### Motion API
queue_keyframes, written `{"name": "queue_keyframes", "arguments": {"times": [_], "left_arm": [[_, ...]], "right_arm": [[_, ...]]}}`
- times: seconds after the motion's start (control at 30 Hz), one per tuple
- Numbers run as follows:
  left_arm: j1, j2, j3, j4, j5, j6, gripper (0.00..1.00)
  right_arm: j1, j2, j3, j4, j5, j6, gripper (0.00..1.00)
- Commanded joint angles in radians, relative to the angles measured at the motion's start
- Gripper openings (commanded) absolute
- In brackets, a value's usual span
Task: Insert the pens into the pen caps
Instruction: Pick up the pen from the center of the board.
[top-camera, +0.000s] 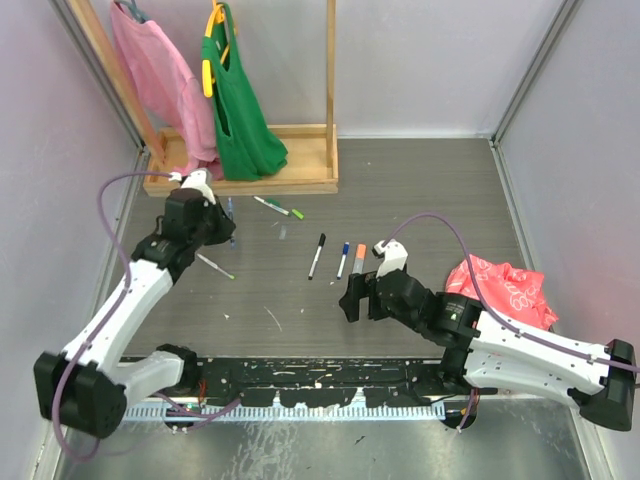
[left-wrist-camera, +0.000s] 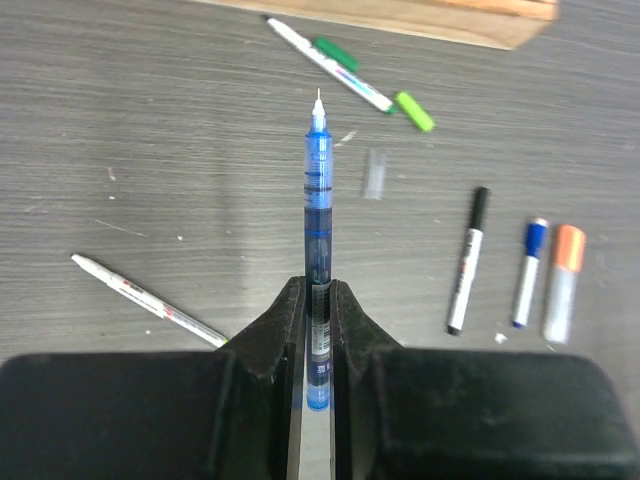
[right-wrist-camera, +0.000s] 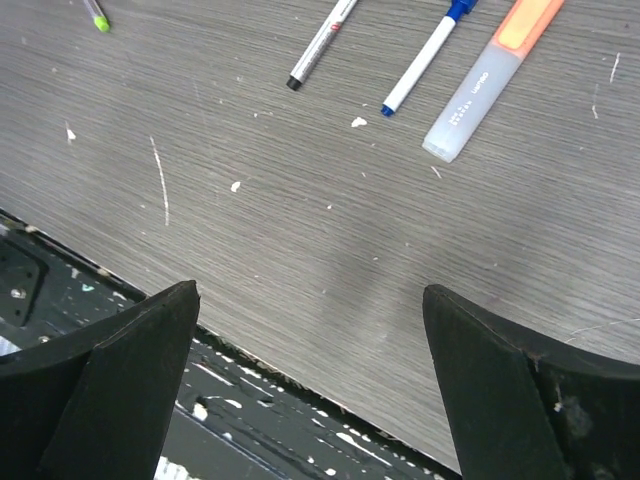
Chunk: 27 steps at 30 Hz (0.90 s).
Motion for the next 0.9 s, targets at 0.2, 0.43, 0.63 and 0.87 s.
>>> {"name": "queue_keyframes", "arguments": {"times": [0.2, 0.43, 0.63, 0.87], "left_arm": [[0.004, -0.289, -0.051, -0.028, 0.417, -0.075, 0.09], [0.003, -0.391, -0.069, -0.106, 0.557, -0.055, 0.09], [0.003, -0.436, -0.056, -0.197, 0.576, -0.001, 0.09], [0.003, -0.478, -0.066, -0.239, 0.631, 0.049, 0.08]], "right_arm": [[-0.003, 0.02, 0.022, 0.307, -0.076, 0.222, 0.98], [0.016, 0.187, 0.105, 0.508, -0.103, 0.256, 0.94], [0.102, 0.33, 0.208, 0.64, -0.017, 0.201, 0.93], [0.107, 0.366, 0.203, 0.84, 0.054, 0.213, 0.9]]}}
